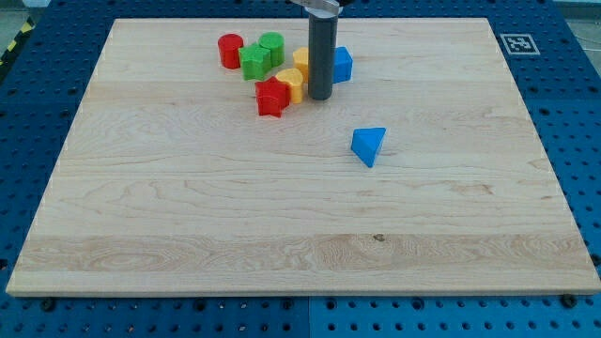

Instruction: Slide the blue cube to the top left of the blue triangle

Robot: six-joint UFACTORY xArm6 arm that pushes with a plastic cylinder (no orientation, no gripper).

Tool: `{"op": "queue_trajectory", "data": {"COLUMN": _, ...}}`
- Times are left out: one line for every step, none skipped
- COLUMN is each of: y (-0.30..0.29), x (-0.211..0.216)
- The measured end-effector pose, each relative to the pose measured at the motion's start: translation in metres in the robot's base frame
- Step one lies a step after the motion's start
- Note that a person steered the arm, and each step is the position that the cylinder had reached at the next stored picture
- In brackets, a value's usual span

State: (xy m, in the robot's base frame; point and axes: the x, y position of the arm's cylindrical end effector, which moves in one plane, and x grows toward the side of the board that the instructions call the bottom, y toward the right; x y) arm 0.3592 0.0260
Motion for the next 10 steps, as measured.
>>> {"op": "queue_trajectory", "data": {"y": 0.012, "x": 0.004}}
{"op": "queue_trajectory", "data": {"y": 0.024, "x": 0.007}}
{"op": "queue_trajectory", "data": {"y": 0.045, "x": 0.014}}
{"op": "queue_trajectory", "data": {"y": 0.074, "x": 0.021}}
{"op": "queue_trajectory", "data": {"y": 0.094, "x": 0.021}}
{"op": "queue_trajectory", "data": {"y": 0.116, "x": 0.021}}
{"op": "queue_trajectory", "data": {"y": 0.131, "x": 0.014}}
{"op": "queue_trajectory", "data": {"y": 0.13, "x": -0.015}}
{"op": "queue_trajectory", "data": {"y": 0.124, "x": -0.047}}
{"op": "queue_trajectory", "data": {"y": 0.115, "x": -0.055}}
